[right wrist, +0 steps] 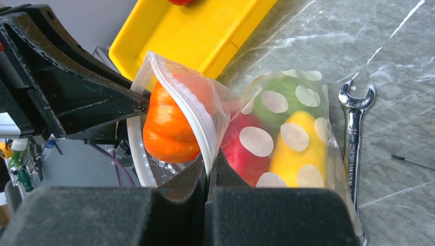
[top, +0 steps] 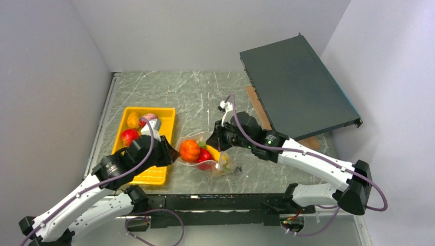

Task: Place the food in the zip-top bag and seal the zipper
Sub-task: Adjust the zipper food storage bag at the center of the board.

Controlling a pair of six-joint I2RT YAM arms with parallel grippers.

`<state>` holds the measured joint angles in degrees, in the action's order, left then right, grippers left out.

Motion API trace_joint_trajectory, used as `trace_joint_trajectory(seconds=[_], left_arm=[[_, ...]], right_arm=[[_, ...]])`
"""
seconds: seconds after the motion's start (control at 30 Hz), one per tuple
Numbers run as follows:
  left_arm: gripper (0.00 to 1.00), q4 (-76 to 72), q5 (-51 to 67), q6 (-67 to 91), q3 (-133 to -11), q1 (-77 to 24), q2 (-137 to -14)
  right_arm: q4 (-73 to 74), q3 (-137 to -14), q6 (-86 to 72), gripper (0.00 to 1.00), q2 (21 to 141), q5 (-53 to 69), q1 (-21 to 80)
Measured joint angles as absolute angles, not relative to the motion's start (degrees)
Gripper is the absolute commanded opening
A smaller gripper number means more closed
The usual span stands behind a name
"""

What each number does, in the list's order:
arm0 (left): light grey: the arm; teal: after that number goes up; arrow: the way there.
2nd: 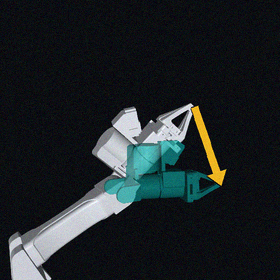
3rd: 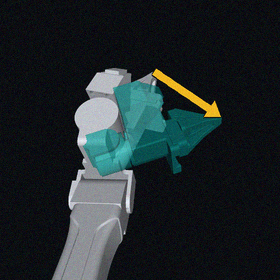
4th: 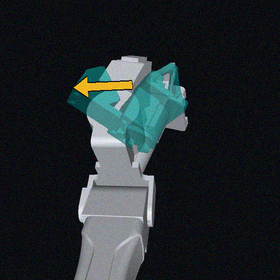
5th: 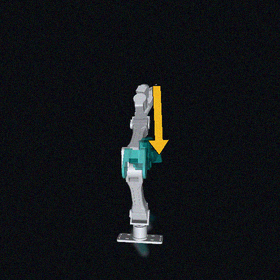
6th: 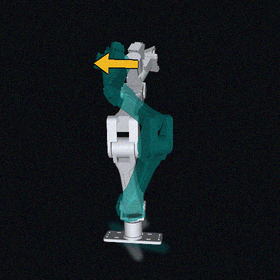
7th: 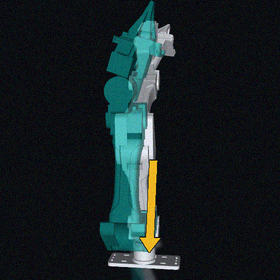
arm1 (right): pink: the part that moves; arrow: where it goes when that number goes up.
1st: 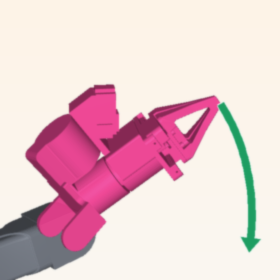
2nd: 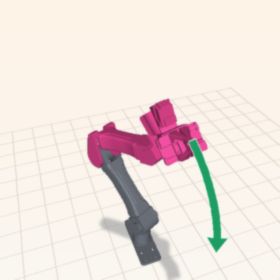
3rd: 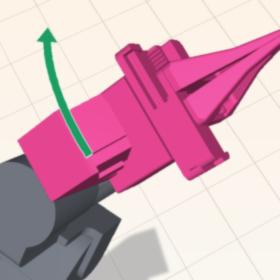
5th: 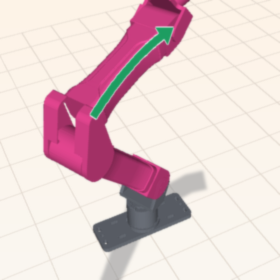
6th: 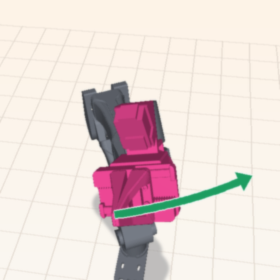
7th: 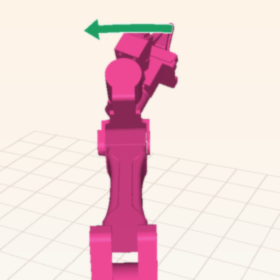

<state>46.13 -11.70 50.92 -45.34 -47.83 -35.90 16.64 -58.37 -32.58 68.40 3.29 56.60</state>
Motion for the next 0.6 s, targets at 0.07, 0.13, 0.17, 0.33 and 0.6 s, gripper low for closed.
trace_joint_trajectory(seconds=[0.07,0.13,0.17,0.33,0.6], left_arm=[[0.04,45.19,-11.31,50.76,-45.34,-47.83,-36.58],[0.00,43.86,-10.39,50.22,-45.43,-47.83,-36.67],[0.00,43.48,-10.15,50.22,-45.58,-47.83,-36.60],[0.00,38.68,-6.85,50.70,-46.68,-47.86,-31.22],[0.00,29.67,-2.17,55.29,-42.96,-47.88,-26.57]], right_arm=[[16.67,-58.37,-32.56,0.00,68.40,3.27,56.60],[16.69,-58.37,-32.40,0.00,68.40,3.27,56.60],[16.71,-58.37,-32.21,0.00,68.40,3.27,56.60],[18.17,-58.89,-28.86,0.00,68.40,3.25,56.66],[20.01,-60.75,-25.52,0.00,68.20,3.25,57.30]])
